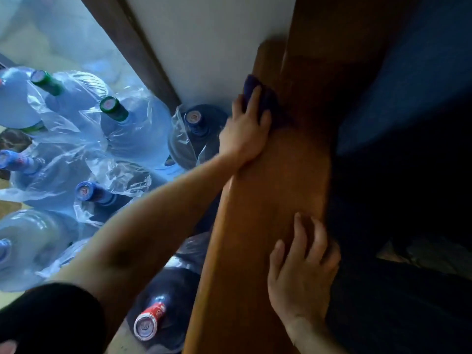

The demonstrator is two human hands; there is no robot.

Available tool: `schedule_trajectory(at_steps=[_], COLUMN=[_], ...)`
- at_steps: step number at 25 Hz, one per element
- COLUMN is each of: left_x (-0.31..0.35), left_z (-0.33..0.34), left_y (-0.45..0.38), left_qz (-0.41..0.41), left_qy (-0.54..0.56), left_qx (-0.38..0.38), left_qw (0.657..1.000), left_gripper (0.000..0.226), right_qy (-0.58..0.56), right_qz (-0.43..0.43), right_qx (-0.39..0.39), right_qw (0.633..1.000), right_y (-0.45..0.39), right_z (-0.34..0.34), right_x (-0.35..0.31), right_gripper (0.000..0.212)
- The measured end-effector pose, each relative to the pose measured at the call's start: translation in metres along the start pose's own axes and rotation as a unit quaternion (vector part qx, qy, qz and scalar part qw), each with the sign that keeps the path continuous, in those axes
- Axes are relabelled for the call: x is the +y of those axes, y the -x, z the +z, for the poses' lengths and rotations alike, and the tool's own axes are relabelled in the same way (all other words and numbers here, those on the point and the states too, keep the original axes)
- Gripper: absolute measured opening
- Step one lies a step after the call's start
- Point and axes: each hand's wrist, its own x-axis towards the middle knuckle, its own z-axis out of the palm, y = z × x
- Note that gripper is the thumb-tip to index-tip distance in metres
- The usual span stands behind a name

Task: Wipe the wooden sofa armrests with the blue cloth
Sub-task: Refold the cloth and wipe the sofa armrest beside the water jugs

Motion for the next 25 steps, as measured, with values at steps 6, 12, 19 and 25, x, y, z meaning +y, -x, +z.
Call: schedule_trajectory(at_steps=[6,12,19,25], left_x=[0.007,-0.035,-0.117,-0.132], left_z=[0.011,-0.003,-0.028,-0.019], left_y=[-0.079,0.126,0.528,0.741], left_qz=[-0.043,-0.065,-0.157,-0.183], left_qy=[0.127,0.048,0.042,0.07], left_qx=[-0.047,-0.03,-0.031,-0.08], left_qw=[0.99,0.996,0.986,0.977], left_gripper=[0.067,0.058,0.061,0.064], right_qy=[0.013,0.039,0.027,-0.06], right_qz=[-0.017,-0.041,-0.046,-0.06], right_qx=[0.002,0.036,0.02,-0.077], right_qw=[1.0,0.998,0.998,0.993], right_y=[-0.008,-0.006,0.002,0.037], right_z=[0.003,0.002,-0.005,-0.02], right_x=[0.001,0.008,0.005,0.012], right_gripper=[0.052,0.051,0.056,0.061])
